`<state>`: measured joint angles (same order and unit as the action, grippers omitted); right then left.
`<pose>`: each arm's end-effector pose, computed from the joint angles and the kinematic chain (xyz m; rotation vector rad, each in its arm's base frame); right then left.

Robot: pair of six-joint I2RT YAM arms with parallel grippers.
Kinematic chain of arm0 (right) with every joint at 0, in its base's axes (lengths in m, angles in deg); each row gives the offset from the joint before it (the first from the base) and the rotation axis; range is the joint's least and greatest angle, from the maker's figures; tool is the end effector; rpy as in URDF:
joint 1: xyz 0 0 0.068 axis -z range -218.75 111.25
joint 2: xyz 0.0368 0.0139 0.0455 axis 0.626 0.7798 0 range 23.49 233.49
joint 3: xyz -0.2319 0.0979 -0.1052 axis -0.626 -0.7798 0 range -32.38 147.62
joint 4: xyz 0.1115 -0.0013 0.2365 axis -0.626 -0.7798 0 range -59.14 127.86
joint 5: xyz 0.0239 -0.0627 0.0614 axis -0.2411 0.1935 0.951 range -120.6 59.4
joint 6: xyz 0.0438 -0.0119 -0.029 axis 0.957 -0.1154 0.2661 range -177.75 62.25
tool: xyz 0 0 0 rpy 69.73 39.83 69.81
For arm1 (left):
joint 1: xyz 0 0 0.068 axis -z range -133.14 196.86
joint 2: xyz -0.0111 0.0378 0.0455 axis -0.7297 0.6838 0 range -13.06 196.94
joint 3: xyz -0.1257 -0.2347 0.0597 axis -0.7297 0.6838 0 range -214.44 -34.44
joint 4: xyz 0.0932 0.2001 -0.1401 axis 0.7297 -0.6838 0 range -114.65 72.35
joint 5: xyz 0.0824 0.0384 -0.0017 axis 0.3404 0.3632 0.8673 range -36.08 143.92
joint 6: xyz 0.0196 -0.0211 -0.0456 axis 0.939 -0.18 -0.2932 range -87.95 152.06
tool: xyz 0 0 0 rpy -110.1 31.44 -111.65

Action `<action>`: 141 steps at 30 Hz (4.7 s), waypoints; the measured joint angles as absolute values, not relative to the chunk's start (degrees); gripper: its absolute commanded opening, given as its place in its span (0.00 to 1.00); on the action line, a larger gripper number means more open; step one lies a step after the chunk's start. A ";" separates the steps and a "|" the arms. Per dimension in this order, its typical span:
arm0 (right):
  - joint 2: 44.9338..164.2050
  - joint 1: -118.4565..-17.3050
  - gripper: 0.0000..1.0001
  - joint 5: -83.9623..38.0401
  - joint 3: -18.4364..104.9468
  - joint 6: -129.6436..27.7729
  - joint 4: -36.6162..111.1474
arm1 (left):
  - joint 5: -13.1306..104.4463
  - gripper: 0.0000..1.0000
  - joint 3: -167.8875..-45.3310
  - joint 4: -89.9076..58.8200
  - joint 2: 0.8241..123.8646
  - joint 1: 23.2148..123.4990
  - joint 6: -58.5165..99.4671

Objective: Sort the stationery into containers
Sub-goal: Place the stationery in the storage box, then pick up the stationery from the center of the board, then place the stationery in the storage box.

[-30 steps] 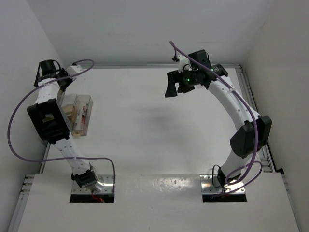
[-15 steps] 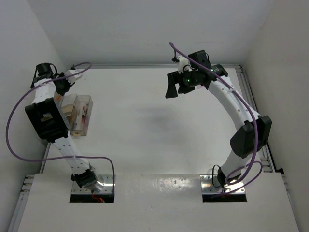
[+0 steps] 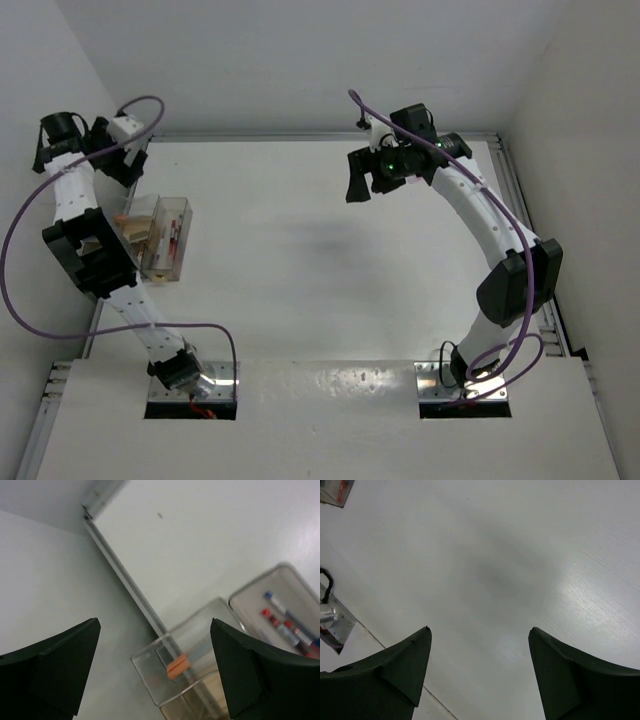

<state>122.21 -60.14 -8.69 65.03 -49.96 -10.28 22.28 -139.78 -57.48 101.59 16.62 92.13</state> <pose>0.3453 0.1494 0.3476 -0.4664 2.4258 0.6908 0.3979 0.2106 0.2941 0.8130 2.1242 0.1454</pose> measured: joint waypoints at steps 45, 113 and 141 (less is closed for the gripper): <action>161.39 -44.34 0.72 -53.43 84.33 -27.14 10.44 | 5.12 0.99 -106.93 -38.95 60.83 35.31 44.83; 110.56 -72.07 0.00 -15.36 42.51 -32.28 9.81 | 5.67 1.00 -68.24 8.48 49.85 58.15 -24.83; 113.27 -82.76 0.00 -20.10 50.14 -34.11 8.56 | 12.73 0.72 -68.83 18.78 57.77 62.21 -34.49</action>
<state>113.27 -82.76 -20.10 50.14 -34.11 8.56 12.73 -68.83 18.78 57.77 62.21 -34.49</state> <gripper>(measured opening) 0.249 0.760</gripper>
